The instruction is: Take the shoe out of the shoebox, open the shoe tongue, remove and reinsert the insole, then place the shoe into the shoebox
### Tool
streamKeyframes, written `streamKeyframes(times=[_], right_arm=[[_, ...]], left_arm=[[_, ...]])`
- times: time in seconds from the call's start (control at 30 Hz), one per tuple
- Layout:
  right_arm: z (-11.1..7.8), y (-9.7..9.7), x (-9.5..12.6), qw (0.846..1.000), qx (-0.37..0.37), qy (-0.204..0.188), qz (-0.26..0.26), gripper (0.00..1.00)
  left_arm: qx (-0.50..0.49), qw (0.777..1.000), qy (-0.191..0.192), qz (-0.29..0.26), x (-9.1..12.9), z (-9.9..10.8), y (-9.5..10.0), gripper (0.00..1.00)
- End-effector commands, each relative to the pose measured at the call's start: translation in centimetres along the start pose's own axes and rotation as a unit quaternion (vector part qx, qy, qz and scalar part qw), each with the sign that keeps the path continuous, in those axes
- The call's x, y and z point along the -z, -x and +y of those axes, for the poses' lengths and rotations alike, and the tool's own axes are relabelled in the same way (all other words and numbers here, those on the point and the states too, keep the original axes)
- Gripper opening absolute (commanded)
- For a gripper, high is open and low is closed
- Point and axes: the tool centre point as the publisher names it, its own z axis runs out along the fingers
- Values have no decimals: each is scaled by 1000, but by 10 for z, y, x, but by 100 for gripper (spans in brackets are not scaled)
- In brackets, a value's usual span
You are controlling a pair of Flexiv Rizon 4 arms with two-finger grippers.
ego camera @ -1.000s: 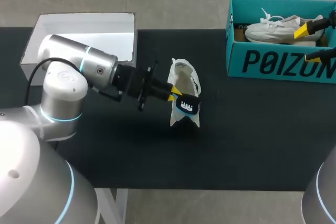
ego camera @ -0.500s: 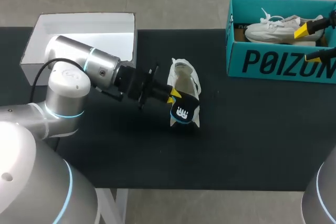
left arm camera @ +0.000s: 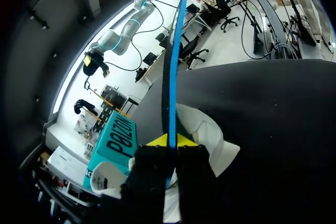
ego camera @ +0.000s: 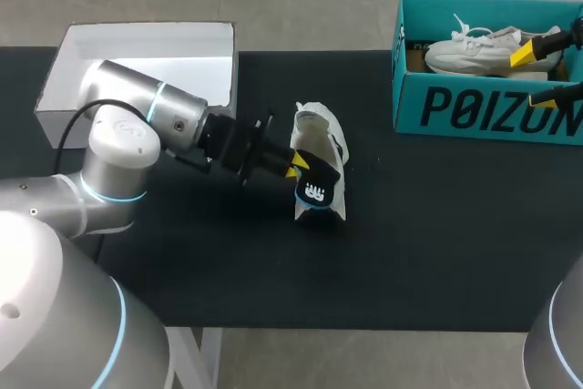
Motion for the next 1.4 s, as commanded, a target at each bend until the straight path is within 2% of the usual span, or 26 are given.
streamKeyframes(times=[0.03, 0.23, 0.33, 0.37, 0.4, 0.43, 0.53, 0.63, 0.67, 0.73, 0.77, 0.8, 0.83, 0.87, 0.93, 1.13, 1.4], right_arm=[[-1, 0, 0, 1000, 0, 1, -1, 100], [-1, 0, 0, 1000, 0, 1, -1, 100], [-1, 0, 0, 1000, 0, 1, -1, 100], [-1, 0, 0, 1000, 0, 1, -1, 100], [-1, 0, 0, 1000, 0, 1, -1, 100], [-1, 0, 0, 1000, 0, 1, -1, 100], [-1, 0, 0, 1000, 0, 1, -1, 100], [-1, 0, 0, 1000, 0, 1, -1, 100], [-1, 0, 0, 1000, 0, 1, -1, 100], [-1, 0, 0, 1000, 0, 1, -1, 100], [-1, 0, 0, 1000, 0, 1, -1, 100], [-1, 0, 0, 1000, 0, 1, -1, 100], [-1, 0, 0, 1000, 0, 1, -1, 100], [-1, 0, 0, 1000, 0, 1, -1, 100], [-1, 0, 0, 1000, 0, 1, -1, 100], [-1, 0, 0, 1000, 0, 1, -1, 100], [-1, 0, 0, 1000, 0, 1, -1, 100]], left_arm=[[1, 1000, 4, 9, -6, 9, 6, 0], [10, 1000, 12, 12, -7, 15, 9, 0], [11, 1000, 12, 7, -5, 10, 11, 0], [10, 1000, 13, 6, -4, 8, 11, 26], [10, 1000, 13, 6, -4, 6, 12, 42], [9, 1000, 13, 6, -3, 3, 11, 47], [8, 1000, 13, 8, -2, -3, 11, 51], [3, 1000, 11, 12, -1, -11, 11, 75], [1, 1000, 10, 12, -1, -13, 12, 69], [-3, 1000, 5, 15, 0, -19, 13, 67], [-3, 1000, 5, 15, 0, -21, 14, 62], [-5, 1000, 3, 16, 0, -24, 14, 45], [-6, 1000, 0, 17, 0, -27, 15, 39], [-6, 1000, -2, 19, 0, -29, 15, 29], [-6, 1000, -7, 23, -1, -32, 15, 0], [-1, 999, -11, 34, -2, -28, 13, 0], [-10, 999, 2, 45, -3, -8, 11, 0]])
